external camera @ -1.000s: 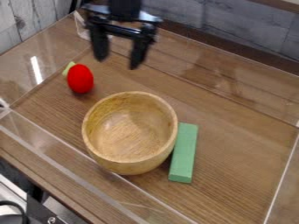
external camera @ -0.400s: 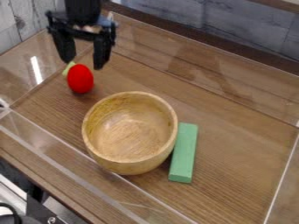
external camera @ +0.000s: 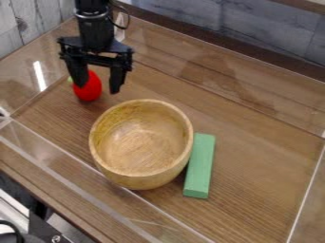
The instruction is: Move the red fruit to the right
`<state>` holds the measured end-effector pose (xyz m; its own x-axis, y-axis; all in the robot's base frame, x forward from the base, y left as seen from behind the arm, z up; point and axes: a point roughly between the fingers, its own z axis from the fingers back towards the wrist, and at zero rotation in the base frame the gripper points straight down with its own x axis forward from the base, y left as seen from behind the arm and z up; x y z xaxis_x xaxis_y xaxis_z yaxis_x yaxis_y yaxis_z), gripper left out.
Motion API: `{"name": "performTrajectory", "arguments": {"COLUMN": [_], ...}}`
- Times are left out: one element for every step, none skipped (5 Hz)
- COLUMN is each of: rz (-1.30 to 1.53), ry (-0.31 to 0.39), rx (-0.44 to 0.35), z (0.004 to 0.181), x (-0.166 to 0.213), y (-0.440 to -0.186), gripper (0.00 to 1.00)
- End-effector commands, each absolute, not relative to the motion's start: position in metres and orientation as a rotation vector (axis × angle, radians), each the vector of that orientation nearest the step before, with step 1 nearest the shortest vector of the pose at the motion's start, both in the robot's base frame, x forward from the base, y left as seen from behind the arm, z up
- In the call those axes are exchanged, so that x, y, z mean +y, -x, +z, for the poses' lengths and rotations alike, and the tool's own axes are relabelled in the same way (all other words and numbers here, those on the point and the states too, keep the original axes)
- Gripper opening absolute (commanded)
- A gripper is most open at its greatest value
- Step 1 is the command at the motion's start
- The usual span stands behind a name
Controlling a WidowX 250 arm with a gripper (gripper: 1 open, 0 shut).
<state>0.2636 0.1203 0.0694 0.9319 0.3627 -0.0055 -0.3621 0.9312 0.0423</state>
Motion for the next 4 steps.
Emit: {"name": "performTrajectory", "arguments": {"rz": [0.408, 0.395, 0.381, 0.375], "ry": [-0.065, -0.074, -0.078, -0.087], "rx": [-0.037, -0.049, -0.057, -0.061], "z": [0.076, 0.076, 0.078, 0.069], "x": [0.121, 0.134, 0.146, 0.157], "y": [-0.271, -0.276, -0.279, -0.289], "gripper": [1.0, 1.0, 1.0, 1.0]}}
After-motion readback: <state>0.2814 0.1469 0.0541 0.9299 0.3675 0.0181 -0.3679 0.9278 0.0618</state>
